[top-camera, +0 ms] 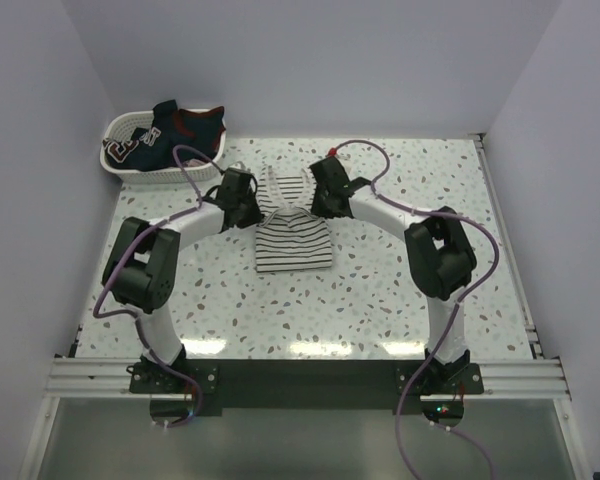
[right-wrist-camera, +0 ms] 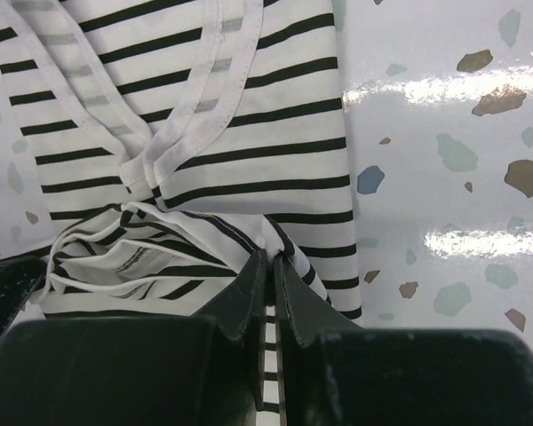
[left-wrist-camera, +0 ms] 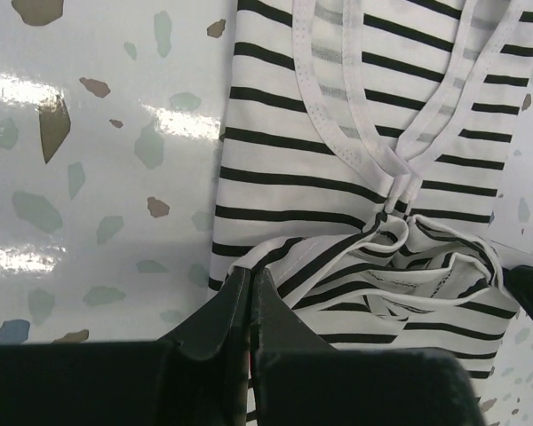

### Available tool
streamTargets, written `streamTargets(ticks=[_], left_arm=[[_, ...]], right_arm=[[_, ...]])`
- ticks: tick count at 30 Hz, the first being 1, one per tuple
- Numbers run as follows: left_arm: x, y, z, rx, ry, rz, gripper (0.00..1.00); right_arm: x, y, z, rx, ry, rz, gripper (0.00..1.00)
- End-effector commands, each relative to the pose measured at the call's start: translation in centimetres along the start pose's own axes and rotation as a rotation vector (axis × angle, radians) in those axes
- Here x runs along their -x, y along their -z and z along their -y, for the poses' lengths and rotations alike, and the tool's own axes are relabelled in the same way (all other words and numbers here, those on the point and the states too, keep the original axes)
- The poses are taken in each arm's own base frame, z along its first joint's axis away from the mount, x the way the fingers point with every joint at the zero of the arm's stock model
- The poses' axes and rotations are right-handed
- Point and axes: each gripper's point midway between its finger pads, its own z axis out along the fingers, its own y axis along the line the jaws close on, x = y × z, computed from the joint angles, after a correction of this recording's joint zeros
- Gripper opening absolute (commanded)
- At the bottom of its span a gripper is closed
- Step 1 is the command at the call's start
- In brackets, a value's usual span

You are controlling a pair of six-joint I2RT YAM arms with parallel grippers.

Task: Fold and stack the tank tops
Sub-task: Fold the tank top

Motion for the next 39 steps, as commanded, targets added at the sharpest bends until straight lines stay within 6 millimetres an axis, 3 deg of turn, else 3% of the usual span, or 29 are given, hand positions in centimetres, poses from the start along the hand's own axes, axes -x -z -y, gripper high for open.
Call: streamTargets(ticks=[1,6,10,13,14,16,18,22,25,30,33,34,38,39], left_arm=[[4.0,0.3,2.8,-0.117,-0.030,0.091,0.01],[5.5,0.2,3.6,-0.123,-0.042,0.104,0.02],[5.5,-0.4,3.9,-0.137,-0.058,0.091,0.07],[5.6,-1.1,3.7,-0.137,-0.068,0.087,0.26],[5.8,-1.3,3.6,-0.139,-0.065,0.086,0.39],[6.5,-1.3,3.3,-0.143,-0.057,0.098,0.53],[7.4,-1.0,3.1,-0.149,-0.049,0.117,0.59],[9.8,1.3,3.0,-0.165,-0.033,0.183,0.68],[10.1,2.4,2.8,-0.157,-0.027,0.196,0.66],[8.6,3.3,2.8,-0.177,-0.017,0.185,0.64],[8.0,2.2,3.2,-0.205,-0.008,0.159,0.58],[8.3,2.2,4.4,-0.262,-0.011,0.170,0.52],[8.0,0.7,6.1,-0.362,-0.021,0.155,0.38],[7.4,-0.6,5.8,-0.355,-0.016,0.130,0.35]], right_arm=[[2.1,0.6,-1.6,0.049,0.005,0.039,0.05],[2.7,0.6,-1.4,0.041,-0.001,0.050,0.06],[2.9,0.2,-0.7,0.017,-0.007,0.050,0.07],[2.8,-0.4,-0.1,0.005,-0.021,0.040,0.22],[3.0,-0.4,0.2,-0.001,-0.026,0.042,0.25],[3.2,-0.4,0.8,-0.024,-0.034,0.046,0.41],[3.8,-0.1,1.7,-0.036,-0.054,0.049,0.50],[4.8,1.3,2.5,-0.048,-0.065,0.078,0.56],[4.4,2.2,2.2,-0.021,-0.063,0.071,0.56],[0.7,3.2,0.7,-0.047,0.048,0.043,0.55],[-0.9,3.1,-1.1,-0.003,0.065,0.031,0.50],[-1.2,2.8,-1.5,0.009,0.061,0.024,0.48],[-0.8,1.2,-3.8,0.075,0.064,0.006,0.42],[-1.5,0.1,-4.2,0.089,0.072,-0.020,0.41]])
